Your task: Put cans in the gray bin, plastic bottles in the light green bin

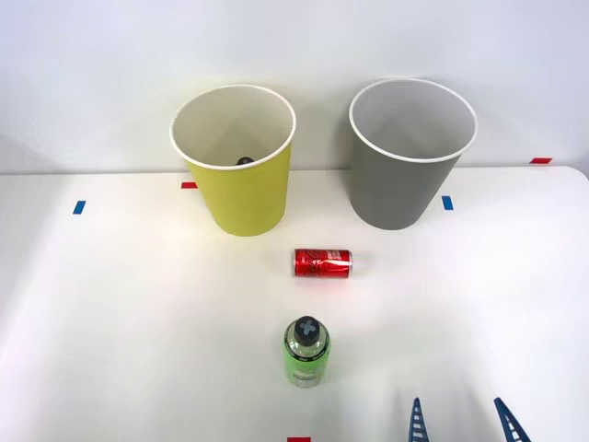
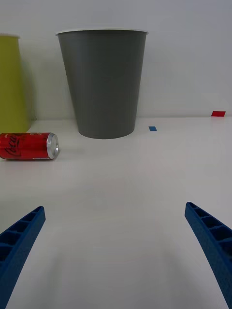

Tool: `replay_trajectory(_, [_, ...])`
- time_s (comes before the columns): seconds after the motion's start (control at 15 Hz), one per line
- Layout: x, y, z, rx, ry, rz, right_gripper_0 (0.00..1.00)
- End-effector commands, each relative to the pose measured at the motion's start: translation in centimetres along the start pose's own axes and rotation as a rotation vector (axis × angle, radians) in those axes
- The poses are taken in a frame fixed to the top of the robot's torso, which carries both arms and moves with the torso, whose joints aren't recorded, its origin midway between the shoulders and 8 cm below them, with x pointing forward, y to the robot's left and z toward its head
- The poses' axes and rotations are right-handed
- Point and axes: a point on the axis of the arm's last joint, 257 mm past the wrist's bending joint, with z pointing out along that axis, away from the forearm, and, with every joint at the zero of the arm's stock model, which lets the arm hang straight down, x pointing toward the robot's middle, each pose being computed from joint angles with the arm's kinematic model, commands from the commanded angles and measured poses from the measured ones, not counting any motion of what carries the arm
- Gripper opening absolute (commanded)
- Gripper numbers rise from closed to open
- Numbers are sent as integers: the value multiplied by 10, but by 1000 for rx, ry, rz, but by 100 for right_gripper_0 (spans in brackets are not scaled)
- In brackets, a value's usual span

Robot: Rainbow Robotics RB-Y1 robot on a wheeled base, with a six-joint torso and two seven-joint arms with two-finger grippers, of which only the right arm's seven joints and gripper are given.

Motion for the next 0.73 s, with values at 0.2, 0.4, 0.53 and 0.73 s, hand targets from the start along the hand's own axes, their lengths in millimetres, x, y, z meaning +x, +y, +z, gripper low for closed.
replay_trajectory(0.2, [0,0,0,0,0,0,100])
replay_trajectory(0.4, [0,0,0,0,0,0,100])
replay_trajectory(0.53, [0,0,0,0,0,0,100])
replay_trajectory(0.73, [0,0,0,0,0,0,100])
